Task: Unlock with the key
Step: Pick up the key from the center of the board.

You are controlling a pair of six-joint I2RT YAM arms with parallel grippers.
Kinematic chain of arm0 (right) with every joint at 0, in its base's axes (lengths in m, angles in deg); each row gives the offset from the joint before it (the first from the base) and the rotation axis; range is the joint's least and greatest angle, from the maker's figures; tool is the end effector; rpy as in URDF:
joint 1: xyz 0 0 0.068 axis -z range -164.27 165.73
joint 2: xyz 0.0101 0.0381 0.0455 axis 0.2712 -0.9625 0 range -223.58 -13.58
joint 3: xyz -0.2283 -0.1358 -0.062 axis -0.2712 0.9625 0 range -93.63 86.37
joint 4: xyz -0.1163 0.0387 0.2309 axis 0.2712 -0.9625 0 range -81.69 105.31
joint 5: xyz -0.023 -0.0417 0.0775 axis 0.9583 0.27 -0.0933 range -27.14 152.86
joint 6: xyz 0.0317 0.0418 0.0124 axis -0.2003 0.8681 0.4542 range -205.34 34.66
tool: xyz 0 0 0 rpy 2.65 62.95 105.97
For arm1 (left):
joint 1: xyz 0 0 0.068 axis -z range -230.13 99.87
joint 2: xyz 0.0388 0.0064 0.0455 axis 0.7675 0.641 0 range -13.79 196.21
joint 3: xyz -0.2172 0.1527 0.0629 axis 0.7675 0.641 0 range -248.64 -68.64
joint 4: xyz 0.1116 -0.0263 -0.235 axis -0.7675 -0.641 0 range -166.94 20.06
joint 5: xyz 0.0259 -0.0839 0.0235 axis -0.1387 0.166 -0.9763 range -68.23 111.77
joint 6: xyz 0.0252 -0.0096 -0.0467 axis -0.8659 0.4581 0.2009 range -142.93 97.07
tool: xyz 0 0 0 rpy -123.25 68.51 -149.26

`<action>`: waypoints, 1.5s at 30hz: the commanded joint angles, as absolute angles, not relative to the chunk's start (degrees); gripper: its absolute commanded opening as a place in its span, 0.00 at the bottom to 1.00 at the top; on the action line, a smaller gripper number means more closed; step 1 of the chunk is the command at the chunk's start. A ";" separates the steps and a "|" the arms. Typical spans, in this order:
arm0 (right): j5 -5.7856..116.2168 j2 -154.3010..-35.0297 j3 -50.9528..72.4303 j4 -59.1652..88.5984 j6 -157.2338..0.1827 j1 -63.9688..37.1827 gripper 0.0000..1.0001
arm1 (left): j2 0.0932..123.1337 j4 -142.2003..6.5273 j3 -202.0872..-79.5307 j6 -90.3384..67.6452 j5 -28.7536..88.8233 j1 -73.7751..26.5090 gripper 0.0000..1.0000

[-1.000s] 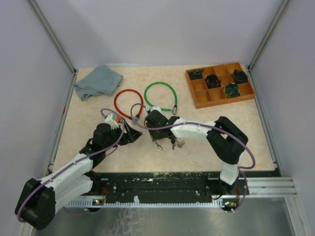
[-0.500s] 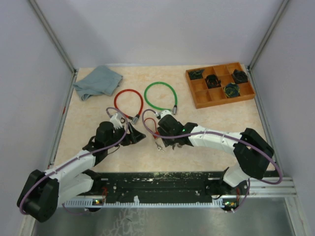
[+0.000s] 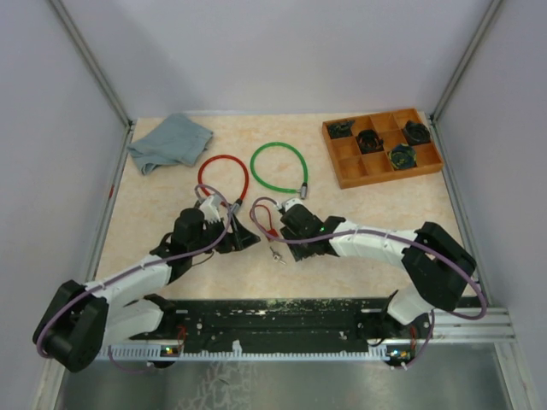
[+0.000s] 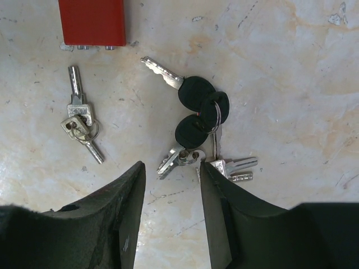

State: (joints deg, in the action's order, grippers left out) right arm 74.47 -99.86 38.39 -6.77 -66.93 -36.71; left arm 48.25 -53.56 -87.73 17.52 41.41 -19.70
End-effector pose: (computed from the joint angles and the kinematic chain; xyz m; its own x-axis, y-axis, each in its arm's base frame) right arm 0.1801 0.2225 0.1776 -0.7288 -0.4404 -0.5243 -0.5120 0.8590 -0.0099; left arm 0.1771 -0.1180 0.1755 -0.7711 -0.2557 -0.5832 0.3100 0.6492 -0.6946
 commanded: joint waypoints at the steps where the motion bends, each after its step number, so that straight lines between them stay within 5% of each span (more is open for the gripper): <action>1: 73.04 -100.07 38.53 -3.26 -68.10 -35.26 0.44 | 49.51 -51.48 -90.03 16.89 42.33 -18.99 0.88; 45: 63.16 -96.76 38.47 -10.64 -68.54 -38.56 0.36 | 49.40 -50.52 -89.14 16.98 41.84 -15.20 0.88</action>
